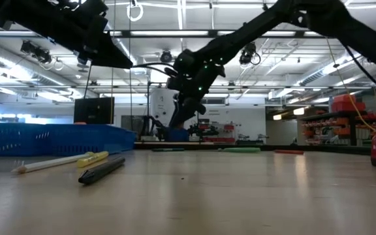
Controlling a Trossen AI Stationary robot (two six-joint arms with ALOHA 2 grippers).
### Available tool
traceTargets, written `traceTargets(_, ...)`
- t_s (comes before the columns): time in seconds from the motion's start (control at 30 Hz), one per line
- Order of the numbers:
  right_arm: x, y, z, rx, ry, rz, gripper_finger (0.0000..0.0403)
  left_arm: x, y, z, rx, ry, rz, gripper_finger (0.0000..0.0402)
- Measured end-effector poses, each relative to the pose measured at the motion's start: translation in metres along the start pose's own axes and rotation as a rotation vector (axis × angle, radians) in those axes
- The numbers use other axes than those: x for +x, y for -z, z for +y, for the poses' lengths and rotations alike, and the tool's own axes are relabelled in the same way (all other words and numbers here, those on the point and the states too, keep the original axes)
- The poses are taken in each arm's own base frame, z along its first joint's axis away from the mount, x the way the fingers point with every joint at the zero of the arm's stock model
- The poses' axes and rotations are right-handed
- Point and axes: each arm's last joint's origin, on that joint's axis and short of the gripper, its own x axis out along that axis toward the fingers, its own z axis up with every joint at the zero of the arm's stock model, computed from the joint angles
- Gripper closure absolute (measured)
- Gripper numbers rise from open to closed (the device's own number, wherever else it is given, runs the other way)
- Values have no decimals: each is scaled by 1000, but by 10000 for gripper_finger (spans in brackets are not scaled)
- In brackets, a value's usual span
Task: Sort crayons/erasers/pens/pencils in bins
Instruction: Put the green crayon into the top left blue bin
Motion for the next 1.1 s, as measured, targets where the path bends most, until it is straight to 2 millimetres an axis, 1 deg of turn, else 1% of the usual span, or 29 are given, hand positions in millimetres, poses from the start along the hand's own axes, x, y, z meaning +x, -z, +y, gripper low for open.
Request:
traceTargets(0.1, 5, 6, -9, 36, -53, -29, 315, 0, 0, 0, -2, 0, -1, 291)
traceTargets(0.23, 0, 3, -14, 32, -53, -71, 315, 0, 1, 0, 2, -1, 5, 287)
traceTargets(0.3, -3, 1, -15, 32, -49, -75, 315, 0, 2, 0, 4, -2, 14, 287)
traceTargets(0.43, -19, -1, -22, 22, -13, -99, 315, 0, 2, 0, 6, -3, 17, 291)
traceTargets(0.53, -24, 2, -27, 39, -4, -100, 315, 0, 2, 0, 5, -3, 16, 290)
traceTargets(0.67, -21, 12, -28, 59, -35, -70, 315, 0, 2, 0, 4, -2, 16, 287)
traceTargets(0.73, -18, 16, -26, 67, -58, -37, 315, 0, 2, 0, 4, -3, 16, 290)
traceTargets(0.87, -14, 19, -30, 67, -7, -18, 315, 0, 2, 0, 4, -3, 16, 293)
traceTargets(0.97, -12, 20, -35, 53, 62, -47, 315, 0, 2, 0, 3, -3, 15, 294)
traceTargets(1.1, -12, 25, -40, 63, 84, -52, 315, 0, 2, 0, 3, -3, 15, 294)
